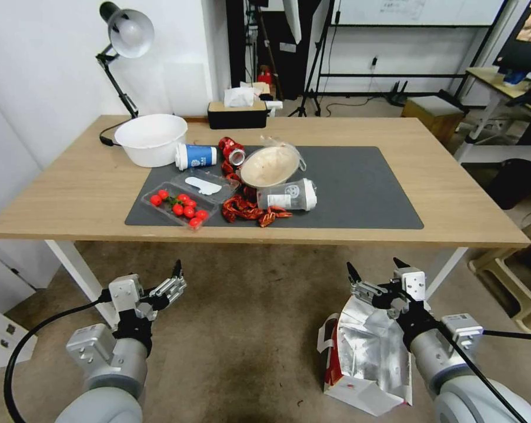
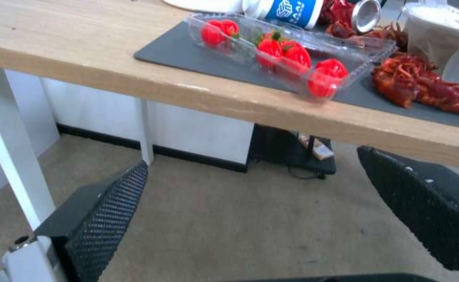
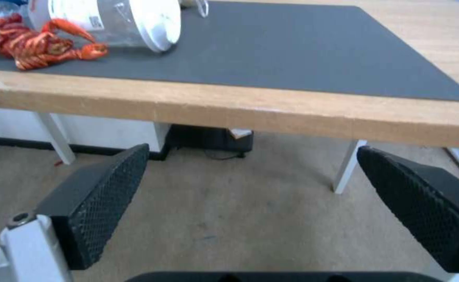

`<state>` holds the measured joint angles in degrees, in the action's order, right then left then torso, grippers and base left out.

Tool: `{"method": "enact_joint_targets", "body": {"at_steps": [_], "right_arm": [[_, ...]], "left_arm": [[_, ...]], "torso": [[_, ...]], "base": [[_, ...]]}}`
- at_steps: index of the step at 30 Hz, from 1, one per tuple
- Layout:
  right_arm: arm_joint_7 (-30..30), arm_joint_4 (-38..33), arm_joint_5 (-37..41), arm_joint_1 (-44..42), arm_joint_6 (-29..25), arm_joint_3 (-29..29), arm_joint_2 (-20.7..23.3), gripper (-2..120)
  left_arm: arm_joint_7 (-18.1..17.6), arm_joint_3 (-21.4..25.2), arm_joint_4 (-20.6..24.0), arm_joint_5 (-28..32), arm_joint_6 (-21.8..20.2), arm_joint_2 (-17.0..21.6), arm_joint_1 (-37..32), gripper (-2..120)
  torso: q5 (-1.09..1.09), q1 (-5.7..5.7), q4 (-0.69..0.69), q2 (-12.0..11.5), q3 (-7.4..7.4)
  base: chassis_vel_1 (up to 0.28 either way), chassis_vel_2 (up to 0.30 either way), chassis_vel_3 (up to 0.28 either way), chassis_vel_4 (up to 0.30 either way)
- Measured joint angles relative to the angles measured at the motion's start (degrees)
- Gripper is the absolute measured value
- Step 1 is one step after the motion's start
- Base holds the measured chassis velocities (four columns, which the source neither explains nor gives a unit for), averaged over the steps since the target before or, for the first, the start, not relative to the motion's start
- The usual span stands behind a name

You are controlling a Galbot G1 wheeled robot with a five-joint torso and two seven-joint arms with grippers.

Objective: Pick up the food delivery bag from the floor and place it on the table.

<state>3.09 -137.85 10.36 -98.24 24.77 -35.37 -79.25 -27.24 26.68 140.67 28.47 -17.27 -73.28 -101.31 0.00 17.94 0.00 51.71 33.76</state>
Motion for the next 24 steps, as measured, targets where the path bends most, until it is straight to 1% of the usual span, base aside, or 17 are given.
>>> {"method": "enact_joint_targets", "body": {"at_steps": [3,5,7,12,16,24], "right_arm": [[0.00,0.33,0.07,-0.19,-0.07,-0.18,0.08,100],[0.00,0.37,0.09,-0.21,-0.11,-0.19,0.15,100],[0.00,0.56,0.37,-0.11,-0.20,-0.47,0.65,100],[-0.02,0.82,0.55,0.07,-0.21,-0.69,1.02,100],[-0.02,1.41,0.69,0.26,-0.32,-0.69,1.01,100],[-0.08,1.47,1.31,-0.16,-0.39,-0.71,0.99,100]], "left_arm": [[0.00,-0.23,-0.46,-0.54,0.00,-0.08,0.06,100],[0.00,-0.28,-0.53,-0.57,0.00,-0.10,0.06,100],[0.01,-0.53,-0.75,-0.65,0.00,-0.27,0.09,100],[0.01,-0.59,-0.87,-0.73,0.00,-0.38,0.13,100],[0.00,-0.42,-0.95,-0.78,-0.60,-0.39,0.13,100],[-0.02,-0.38,-0.98,-0.96,-0.80,-0.53,0.15,100]], "torso": [[0.00,-0.44,0.00,-1.11,-0.63],[0.00,-0.51,0.00,-1.29,-0.74],[0.00,-0.89,0.00,-2.18,-1.28],[0.00,-1.26,0.00,-3.01,-1.72],[0.00,-1.89,0.00,-4.51,-2.61],[0.00,-2.63,0.00,-6.28,-3.67]], "base": [[0.000,0.000,0.000,0.000],[0.000,0.000,0.000,0.000],[0.000,0.000,0.000,0.000],[0.000,0.000,0.000,0.000],[0.000,0.000,0.000,0.000],[0.000,0.000,0.000,0.000]]}}
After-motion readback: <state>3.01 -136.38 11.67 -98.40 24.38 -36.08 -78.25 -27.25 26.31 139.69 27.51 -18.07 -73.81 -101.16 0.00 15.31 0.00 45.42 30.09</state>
